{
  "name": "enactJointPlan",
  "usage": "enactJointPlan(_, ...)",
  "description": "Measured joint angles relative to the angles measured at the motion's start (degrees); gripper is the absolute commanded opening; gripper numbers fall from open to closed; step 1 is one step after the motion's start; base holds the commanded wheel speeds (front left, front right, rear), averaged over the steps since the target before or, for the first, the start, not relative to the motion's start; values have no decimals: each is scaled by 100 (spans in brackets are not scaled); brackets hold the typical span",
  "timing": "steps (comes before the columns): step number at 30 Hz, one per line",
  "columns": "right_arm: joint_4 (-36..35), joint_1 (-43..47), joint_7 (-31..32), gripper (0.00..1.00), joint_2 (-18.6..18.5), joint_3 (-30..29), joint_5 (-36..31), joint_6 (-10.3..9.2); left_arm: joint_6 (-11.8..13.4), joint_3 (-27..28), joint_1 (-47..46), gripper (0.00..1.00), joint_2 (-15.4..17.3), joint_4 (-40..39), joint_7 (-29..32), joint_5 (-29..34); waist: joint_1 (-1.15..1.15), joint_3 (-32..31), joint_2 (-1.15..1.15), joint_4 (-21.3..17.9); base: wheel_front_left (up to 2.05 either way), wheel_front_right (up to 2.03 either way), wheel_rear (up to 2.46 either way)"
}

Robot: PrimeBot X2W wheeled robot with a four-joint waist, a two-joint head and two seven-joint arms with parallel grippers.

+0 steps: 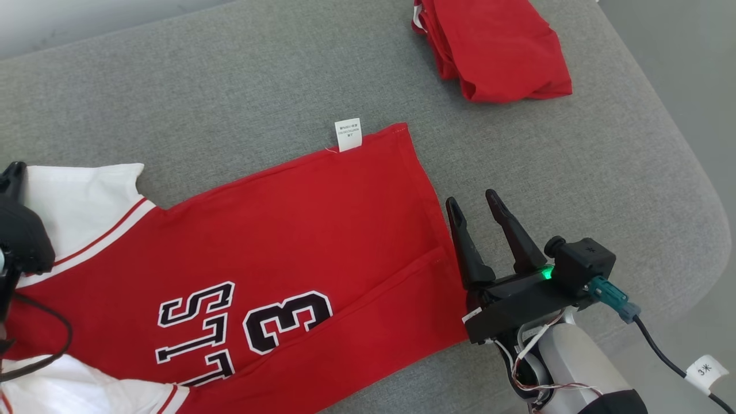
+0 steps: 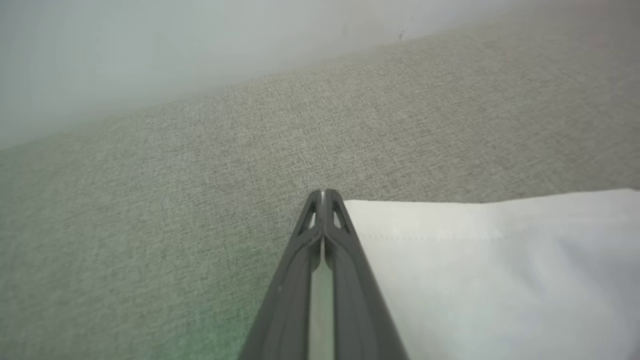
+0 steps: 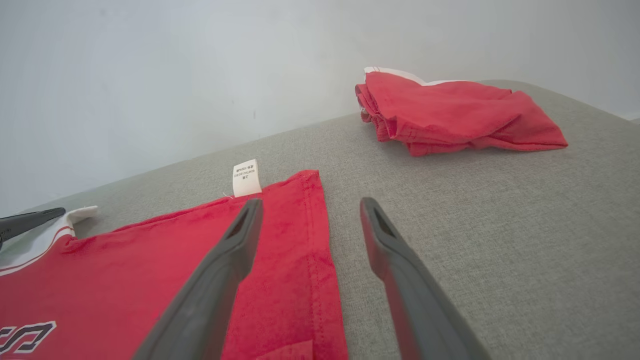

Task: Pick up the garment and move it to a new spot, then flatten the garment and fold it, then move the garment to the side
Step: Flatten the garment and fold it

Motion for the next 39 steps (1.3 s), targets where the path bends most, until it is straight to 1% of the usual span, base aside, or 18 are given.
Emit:
enactJointPlan(4, 254, -181, 0, 100, -80, -49, 3, 0, -12, -155, -81, 0, -70, 60, -123, -33, 0, -39, 0, 66, 0, 0, 0)
enactJointPlan(10, 1109, -734, 42, 100, -166, -62, 164, 0, -18, -350, -99, 0, -190, -22, -388, -125, 0, -122, 0, 216, 0, 0, 0)
enactJointPlan(13, 1500, -1096, 136, 100, -199, -32, 260, 0, -18, -444, -97, 0, -257, -153, -504, -179, 0, -150, 0, 326, 0, 0, 0)
enactJointPlan(14, 1770, -1294, 224, 100, -226, -2, 294, 0, -18, -508, -79, 0, -292, -277, -588, -225, 0, -160, 0, 407, 0, 0, 0)
enactJointPlan(18, 2242, -1736, 291, 100, -236, 43, 447, 0, -18, -628, 3, 0, -341, -587, -665, -339, 0, -161, 0, 578, 0, 0, 0)
enactJointPlan(26, 3283, -2496, 393, 100, -229, 70, 734, 0, -18, -851, 153, 0, -457, -1230, -643, -478, 0, -102, -1, 920, 0, 0, 0)
enactJointPlan(29, 3960, -2954, 397, 100, -172, 183, 896, 0, 1, -910, 215, 0, -487, -1631, -537, -517, 0, 0, -1, 1092, 0, 0, 0)
enactJointPlan(34, 4465, -3244, 352, 100, -148, 240, 1035, 0, 36, -966, 292, 0, -511, -1916, -468, -533, 0, 101, -1, 1194, 0, 0, 0)
enactJointPlan(36, 4565, -3298, 352, 100, -147, 243, 1047, 0, 40, -980, 294, 0, -513, -1975, -450, -533, 0, 120, 0, 1212, 0, 0, 0)
enactJointPlan(37, 4658, -3346, 348, 83, -145, 245, 1088, 0, 48, -990, 298, 0, -516, -2027, -447, -533, 0, 139, -1, 1230, 0, 0, 0)
enactJointPlan(38, 4749, -3391, 345, 76, -146, 253, 1111, 0, 62, -1000, 307, 0, -521, -2078, -431, -534, 0, 157, 0, 1247, 0, 0, 0)
enactJointPlan(39, 4818, -3425, 324, 56, -144, 265, 1121, 0, 66, -1010, 317, 0, -524, -2126, -425, -535, 0, 176, -1, 1263, 0, 0, 0)
